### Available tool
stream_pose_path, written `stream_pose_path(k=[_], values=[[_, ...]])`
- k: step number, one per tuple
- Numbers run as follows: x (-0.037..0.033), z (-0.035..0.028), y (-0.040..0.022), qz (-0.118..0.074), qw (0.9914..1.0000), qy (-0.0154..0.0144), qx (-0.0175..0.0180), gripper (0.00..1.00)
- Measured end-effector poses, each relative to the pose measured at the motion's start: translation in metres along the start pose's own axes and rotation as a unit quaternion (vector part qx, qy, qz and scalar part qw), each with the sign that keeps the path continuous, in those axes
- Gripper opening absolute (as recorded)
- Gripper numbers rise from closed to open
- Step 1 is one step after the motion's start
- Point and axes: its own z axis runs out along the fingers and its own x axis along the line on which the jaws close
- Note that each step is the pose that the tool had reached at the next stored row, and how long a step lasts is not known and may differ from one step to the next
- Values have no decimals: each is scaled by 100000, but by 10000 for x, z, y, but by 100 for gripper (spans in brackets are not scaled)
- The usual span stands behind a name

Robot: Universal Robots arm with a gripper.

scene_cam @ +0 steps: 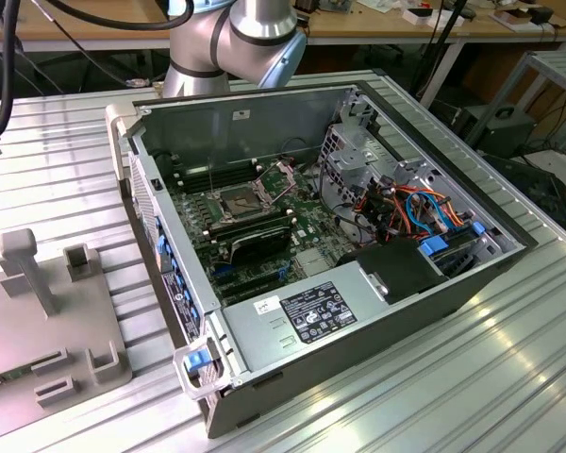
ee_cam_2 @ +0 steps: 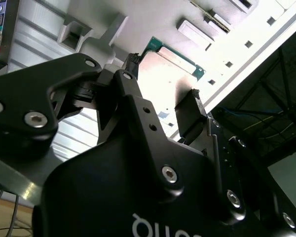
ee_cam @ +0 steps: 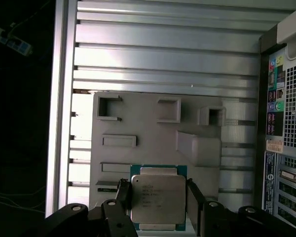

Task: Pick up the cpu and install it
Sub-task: 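Pick up the cpu and move it towards the insertion slot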

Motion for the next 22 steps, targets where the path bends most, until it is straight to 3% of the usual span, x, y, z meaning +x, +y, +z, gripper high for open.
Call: stream_pose_path(k=[15,22], values=[[-2,-216,7,-2,100000,5,4,55],[-5,-228,7,-5,100000,10,-9,55]])
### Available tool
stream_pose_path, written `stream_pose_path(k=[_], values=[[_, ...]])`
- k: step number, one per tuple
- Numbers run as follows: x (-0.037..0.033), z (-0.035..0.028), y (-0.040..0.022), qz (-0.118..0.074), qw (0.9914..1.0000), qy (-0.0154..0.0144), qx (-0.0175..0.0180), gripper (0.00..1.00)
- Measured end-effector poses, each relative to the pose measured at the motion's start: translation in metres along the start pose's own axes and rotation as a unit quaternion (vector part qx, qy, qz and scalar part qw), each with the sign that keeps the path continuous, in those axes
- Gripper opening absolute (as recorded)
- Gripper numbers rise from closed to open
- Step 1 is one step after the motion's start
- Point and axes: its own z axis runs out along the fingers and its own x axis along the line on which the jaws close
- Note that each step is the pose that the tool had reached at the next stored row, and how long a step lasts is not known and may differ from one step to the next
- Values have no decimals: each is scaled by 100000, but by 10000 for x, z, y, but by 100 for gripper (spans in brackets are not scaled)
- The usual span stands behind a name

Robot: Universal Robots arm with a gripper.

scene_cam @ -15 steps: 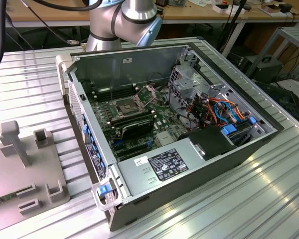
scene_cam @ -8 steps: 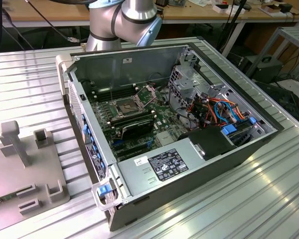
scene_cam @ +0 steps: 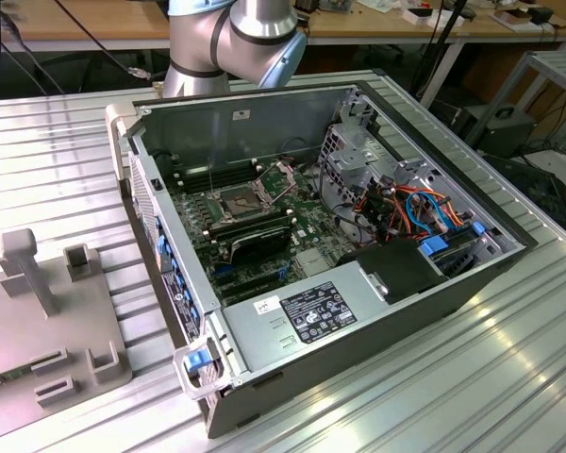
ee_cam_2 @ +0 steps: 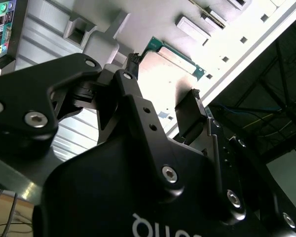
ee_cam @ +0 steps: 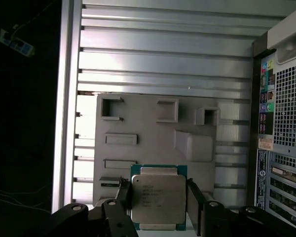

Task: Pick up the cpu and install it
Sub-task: 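Pick up the cpu and move it towards the insertion slot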

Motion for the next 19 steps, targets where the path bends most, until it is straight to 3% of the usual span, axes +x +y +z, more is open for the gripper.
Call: stream_pose_path(k=[8,19], values=[[-90,1,-4,2,100000,-4,-1,55],[-339,4,-15,4,100000,-6,-21,55]])
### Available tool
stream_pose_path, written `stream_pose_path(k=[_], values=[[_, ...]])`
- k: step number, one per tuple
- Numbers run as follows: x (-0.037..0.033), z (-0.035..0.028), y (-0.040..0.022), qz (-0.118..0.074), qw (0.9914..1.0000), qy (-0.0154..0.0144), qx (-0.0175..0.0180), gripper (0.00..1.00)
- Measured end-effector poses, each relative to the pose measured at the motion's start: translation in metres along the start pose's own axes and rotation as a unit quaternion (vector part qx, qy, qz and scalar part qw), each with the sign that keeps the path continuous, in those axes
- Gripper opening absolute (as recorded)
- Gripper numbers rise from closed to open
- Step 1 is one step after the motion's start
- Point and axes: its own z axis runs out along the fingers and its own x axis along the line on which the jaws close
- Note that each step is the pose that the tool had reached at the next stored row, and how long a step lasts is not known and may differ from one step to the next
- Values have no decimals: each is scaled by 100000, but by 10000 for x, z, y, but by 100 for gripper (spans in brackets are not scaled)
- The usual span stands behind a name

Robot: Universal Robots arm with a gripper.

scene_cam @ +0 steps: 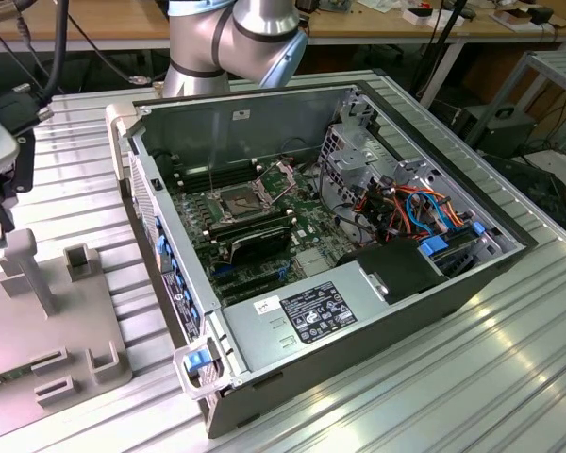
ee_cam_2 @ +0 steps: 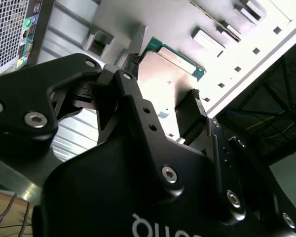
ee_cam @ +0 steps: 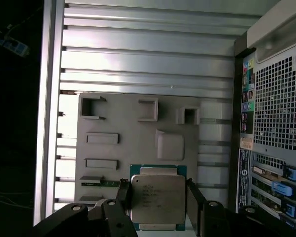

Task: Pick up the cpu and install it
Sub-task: 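Pick up the cpu and move it towards the insertion slot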

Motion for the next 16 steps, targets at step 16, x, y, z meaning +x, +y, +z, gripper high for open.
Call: stream_pose_path(k=[16], values=[[-349,3,-16,1,100000,-2,3,55]])
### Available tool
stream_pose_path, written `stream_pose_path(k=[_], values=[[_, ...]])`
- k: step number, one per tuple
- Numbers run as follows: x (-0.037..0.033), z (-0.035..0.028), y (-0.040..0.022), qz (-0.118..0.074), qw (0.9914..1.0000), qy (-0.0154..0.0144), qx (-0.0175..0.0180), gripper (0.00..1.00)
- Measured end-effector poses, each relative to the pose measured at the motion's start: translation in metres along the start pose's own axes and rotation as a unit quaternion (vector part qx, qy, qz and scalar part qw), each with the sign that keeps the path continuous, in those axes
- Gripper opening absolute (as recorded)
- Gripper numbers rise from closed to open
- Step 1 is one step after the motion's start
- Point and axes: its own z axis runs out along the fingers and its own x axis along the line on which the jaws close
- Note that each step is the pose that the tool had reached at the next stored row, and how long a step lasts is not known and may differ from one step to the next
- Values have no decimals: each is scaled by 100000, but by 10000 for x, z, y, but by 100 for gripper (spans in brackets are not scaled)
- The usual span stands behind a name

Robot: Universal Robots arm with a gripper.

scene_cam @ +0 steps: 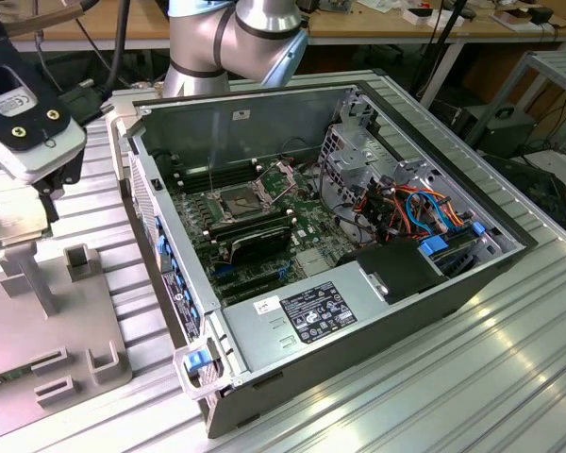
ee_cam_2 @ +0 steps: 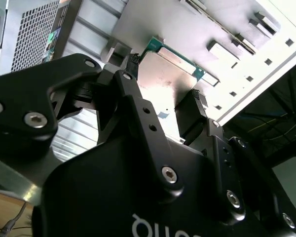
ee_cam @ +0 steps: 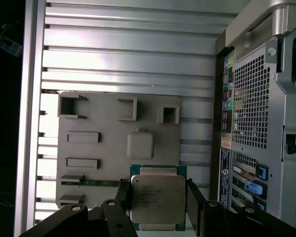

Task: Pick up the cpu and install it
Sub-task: 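Pick up the cpu and move it towards the insertion slot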

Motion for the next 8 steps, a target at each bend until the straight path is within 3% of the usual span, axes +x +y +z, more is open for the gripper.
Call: stream_pose_path(k=[8], values=[[-183,1,-8,2,100000,4,0,55]])
